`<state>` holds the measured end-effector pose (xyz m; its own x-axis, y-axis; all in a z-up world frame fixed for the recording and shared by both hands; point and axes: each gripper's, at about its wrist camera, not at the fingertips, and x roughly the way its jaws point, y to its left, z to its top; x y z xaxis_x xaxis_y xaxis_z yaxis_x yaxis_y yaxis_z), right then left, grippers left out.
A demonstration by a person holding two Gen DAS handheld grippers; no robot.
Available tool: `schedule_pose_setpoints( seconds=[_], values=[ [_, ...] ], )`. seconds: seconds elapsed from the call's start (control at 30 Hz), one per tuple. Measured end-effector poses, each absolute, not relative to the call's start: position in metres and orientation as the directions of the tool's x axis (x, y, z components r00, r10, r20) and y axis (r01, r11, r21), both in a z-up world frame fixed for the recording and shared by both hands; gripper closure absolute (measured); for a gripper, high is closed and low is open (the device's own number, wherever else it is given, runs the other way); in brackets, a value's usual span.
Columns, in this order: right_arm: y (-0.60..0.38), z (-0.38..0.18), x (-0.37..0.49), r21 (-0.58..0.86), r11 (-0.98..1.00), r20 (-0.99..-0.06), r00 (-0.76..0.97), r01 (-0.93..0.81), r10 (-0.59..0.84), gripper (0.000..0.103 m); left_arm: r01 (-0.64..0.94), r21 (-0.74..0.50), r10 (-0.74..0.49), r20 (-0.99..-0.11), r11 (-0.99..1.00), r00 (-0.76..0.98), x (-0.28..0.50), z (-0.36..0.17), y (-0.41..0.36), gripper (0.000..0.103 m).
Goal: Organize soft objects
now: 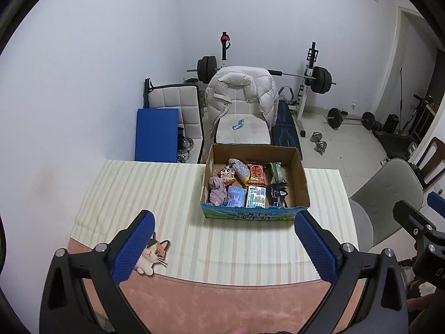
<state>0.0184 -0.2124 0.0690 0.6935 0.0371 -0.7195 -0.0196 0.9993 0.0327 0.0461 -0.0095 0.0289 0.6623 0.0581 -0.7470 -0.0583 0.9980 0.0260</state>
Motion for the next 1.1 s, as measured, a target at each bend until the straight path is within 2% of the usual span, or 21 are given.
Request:
schedule_pose_setpoints(
  seconds=[1.1],
  values=[
    [-0.2083,0.0627,0.0226,0.014,0.999,-0.726,0.687,-0.029,0.030,0.000,-0.064,0.018,0.056,-0.744,0.998,0.666,0.0389,0.0378,-0.0152,0.000]
  ],
)
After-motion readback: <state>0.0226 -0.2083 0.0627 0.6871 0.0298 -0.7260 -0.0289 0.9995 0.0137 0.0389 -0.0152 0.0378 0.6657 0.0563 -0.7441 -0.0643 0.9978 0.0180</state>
